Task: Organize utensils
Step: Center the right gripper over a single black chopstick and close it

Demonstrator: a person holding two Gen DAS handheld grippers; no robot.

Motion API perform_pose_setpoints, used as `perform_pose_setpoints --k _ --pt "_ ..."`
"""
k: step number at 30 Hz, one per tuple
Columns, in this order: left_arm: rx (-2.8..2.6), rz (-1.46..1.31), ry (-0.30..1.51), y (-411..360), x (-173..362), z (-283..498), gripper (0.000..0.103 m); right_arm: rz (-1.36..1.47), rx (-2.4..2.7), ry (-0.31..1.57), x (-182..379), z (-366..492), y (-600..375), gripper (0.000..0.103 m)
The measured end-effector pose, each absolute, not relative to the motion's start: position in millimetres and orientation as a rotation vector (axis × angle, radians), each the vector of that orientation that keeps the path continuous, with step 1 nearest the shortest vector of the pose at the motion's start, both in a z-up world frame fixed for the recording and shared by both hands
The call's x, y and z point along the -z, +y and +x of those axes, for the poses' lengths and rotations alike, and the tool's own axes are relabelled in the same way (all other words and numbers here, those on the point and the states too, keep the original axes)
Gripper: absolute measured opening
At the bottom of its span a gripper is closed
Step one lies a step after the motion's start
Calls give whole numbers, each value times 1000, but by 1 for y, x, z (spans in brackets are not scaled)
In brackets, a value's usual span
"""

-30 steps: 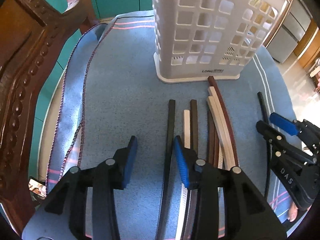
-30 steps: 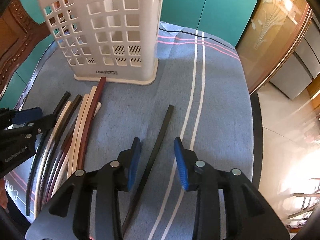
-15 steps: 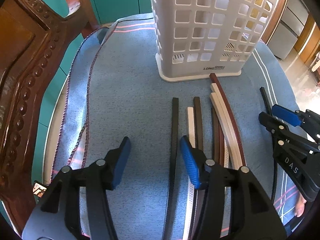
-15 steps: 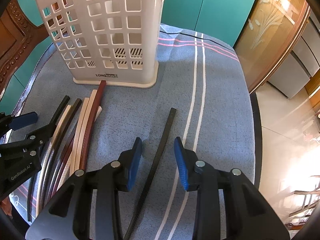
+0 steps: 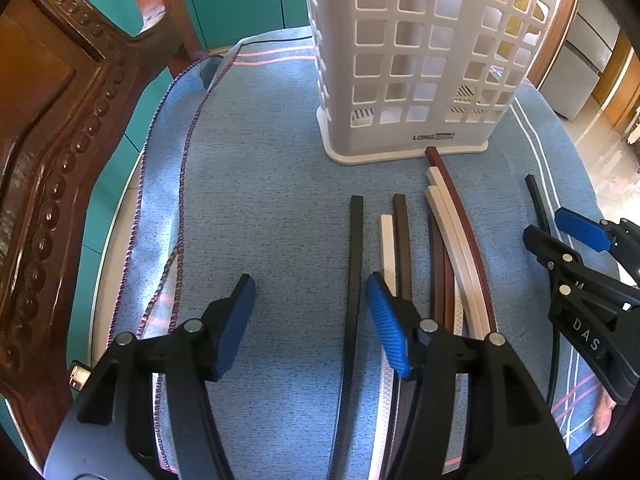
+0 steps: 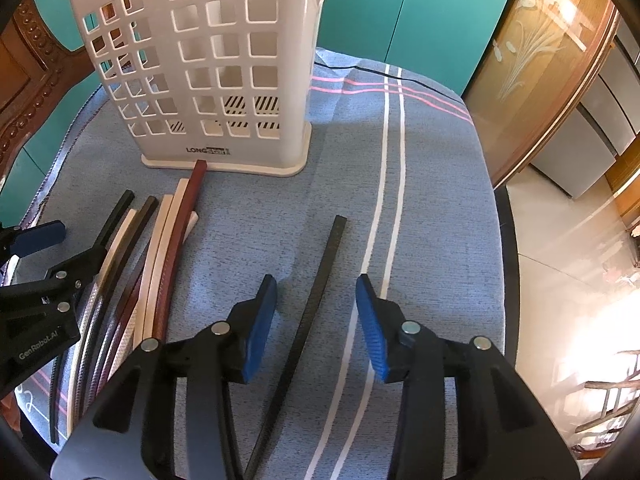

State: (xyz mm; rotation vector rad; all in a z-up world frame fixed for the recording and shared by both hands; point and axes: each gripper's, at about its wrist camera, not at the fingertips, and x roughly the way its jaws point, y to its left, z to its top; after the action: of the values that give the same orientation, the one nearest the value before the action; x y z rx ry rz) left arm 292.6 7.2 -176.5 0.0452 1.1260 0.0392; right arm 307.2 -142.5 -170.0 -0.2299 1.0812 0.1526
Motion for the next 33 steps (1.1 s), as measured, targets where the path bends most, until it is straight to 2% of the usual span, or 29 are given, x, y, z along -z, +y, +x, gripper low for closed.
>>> perform_pose_setpoints --k 33 --pt "-61 61 1122 7 178 293 68 -245 -134 1076 170 309 -141 47"
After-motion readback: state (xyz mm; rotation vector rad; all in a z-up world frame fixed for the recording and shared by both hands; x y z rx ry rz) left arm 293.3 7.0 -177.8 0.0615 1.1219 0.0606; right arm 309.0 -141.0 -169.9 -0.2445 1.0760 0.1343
